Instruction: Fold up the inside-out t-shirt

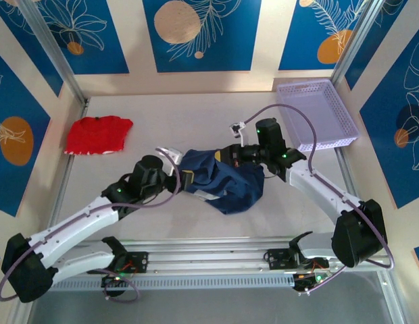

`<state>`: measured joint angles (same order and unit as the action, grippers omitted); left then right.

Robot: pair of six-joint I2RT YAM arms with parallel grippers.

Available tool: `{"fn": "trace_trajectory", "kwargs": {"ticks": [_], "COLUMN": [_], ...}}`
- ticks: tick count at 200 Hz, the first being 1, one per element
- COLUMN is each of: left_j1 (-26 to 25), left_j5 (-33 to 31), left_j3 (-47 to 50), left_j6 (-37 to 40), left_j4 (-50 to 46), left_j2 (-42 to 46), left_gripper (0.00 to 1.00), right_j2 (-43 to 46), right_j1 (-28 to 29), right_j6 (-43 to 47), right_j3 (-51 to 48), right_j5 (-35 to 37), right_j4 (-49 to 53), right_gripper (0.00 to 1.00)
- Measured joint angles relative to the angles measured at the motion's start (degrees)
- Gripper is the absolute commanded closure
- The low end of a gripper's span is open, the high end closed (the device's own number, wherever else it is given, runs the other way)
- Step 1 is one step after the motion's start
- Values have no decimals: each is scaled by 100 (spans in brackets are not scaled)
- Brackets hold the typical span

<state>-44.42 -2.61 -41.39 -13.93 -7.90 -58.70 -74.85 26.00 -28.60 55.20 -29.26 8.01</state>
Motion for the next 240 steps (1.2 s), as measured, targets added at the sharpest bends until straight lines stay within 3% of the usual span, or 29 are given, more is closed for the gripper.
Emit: {"fn": "trace_trajectory", "kwargs": {"ticks": [36,56,68,97,108,116,148,194,240], "left_j1": [-262,-273,-273,-273,-273,-269,-111,249,315], "left_j5": [577,673,697,710,713,739,1198,1950,2135], "left_j3": [-372,-691,-892,-1362,-1462,-1473,-1469,-1464,-1464], "left_j6": [210,262,273,334,304,299,-109,-1021,-1633], "left_j4": [315,457,566,728,789,820,833,828,566], "left_j2": [-1222,-1759,-1998,-2426,-2516,-2529,-2389,-1746,-1495], "left_gripper": [40,48,56,92,100,100,100,100,100], "right_j2": [0,0,0,7,37,87,527,1423,1648], "right_j1": [-96,-153,-184,-221,-225,-227,-127,439,1043], "right_j6": [-243,-317,-341,-356,-310,-245,341,1095,1346], "right_j3": [0,0,0,-2,-2,-2,94,168,168], "right_j5": [-186,-232,-240,-247,-177,-72,1029,2715,3744], "right_j4": [-94,-114,-116,-114,-72,24,772,1294,1718], "right_gripper": [100,100,100,98,94,91,61,10,8]}}
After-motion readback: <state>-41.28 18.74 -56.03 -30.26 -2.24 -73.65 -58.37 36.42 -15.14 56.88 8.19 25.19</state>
